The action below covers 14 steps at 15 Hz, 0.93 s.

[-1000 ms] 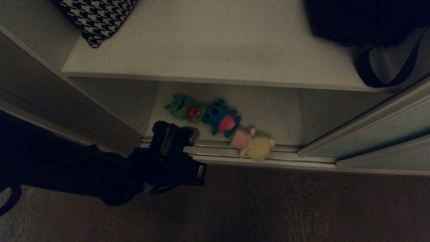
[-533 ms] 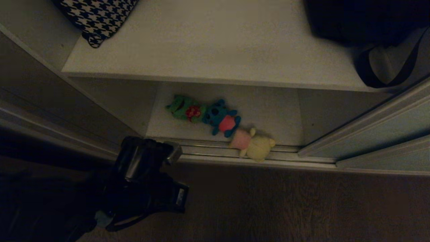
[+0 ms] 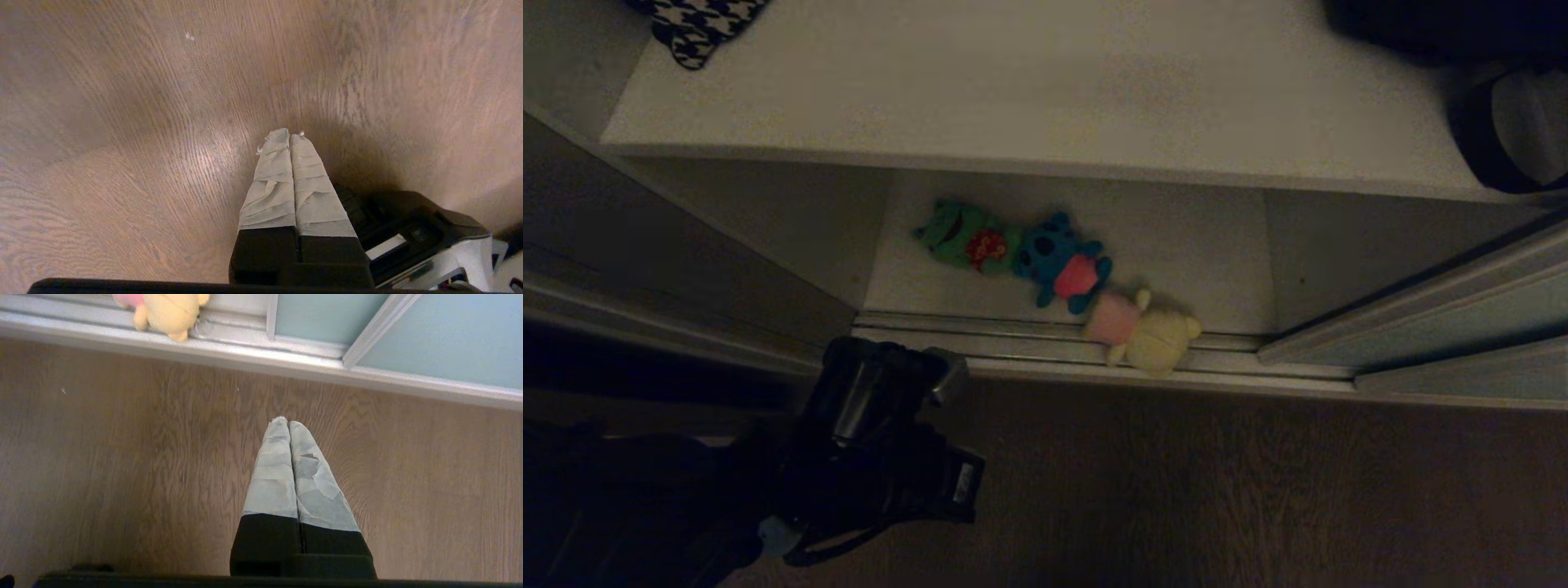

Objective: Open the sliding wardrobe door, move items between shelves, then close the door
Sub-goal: Place the pink doll on the lower shelf

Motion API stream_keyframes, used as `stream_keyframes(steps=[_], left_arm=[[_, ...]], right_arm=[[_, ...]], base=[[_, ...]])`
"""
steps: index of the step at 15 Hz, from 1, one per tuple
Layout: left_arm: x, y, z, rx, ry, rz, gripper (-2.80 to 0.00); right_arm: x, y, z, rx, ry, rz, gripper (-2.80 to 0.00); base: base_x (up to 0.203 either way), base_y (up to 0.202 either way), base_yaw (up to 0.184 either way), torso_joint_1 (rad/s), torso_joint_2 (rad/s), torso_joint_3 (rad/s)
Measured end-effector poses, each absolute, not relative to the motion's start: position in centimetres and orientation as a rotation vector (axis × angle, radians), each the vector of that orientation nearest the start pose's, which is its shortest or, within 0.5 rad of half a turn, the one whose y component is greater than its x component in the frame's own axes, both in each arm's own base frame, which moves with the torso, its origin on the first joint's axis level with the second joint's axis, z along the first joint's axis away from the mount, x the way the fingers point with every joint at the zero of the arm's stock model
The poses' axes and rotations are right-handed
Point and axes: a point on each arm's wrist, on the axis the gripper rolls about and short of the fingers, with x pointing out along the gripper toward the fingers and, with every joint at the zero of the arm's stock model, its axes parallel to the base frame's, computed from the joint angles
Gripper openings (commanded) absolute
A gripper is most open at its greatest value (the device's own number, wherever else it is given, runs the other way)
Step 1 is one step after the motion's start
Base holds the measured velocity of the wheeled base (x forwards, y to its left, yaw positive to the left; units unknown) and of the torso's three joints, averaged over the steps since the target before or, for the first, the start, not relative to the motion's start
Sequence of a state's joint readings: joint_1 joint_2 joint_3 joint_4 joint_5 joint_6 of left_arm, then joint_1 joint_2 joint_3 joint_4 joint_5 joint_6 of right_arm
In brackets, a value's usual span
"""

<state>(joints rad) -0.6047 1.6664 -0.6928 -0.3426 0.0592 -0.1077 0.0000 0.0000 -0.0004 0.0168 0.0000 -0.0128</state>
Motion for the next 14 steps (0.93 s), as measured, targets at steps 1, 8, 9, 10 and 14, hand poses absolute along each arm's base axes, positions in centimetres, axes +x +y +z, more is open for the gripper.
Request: stream_keyframes(steps=[1, 8, 9, 10, 14], left_arm=[[22.5, -15.4, 13.5, 0.109, 0.632, -0.495, -2.80], [24.5, -17.2, 12.2, 0.128, 0.657, -0.509, -2.80], [25.3, -17.8, 12.2, 0.122, 0.649, -0.516, -2.80], [26.3, -18.5, 12.1, 0.111, 0.634, -0.532, -2.80], [30.4, -21.7, 9.8, 0.111, 0.589, -0.618, -2.80]], right_arm=[[-2.3, 0.0, 7.4, -0.012, 0.016, 0.000, -2.80], [-2.3, 0.0, 7.4, -0.012, 0.016, 0.000, -2.80], [-2.3, 0.0, 7.4, -0.011, 0.016, 0.000, -2.80], [-2.3, 0.0, 7.4, -0.013, 0.016, 0.000, -2.80], [-2.3, 0.0, 7.4, -0.012, 0.016, 0.000, -2.80]], base=[[0.000, 0.000, 0.000, 0.002, 0.01, -0.199], [0.000, 0.000, 0.000, 0.003, 0.00, -0.130], [0.000, 0.000, 0.000, 0.000, 0.00, 0.000], [0.000, 0.000, 0.000, 0.000, 0.00, 0.000], [0.000, 0.000, 0.000, 0.000, 0.00, 0.000]])
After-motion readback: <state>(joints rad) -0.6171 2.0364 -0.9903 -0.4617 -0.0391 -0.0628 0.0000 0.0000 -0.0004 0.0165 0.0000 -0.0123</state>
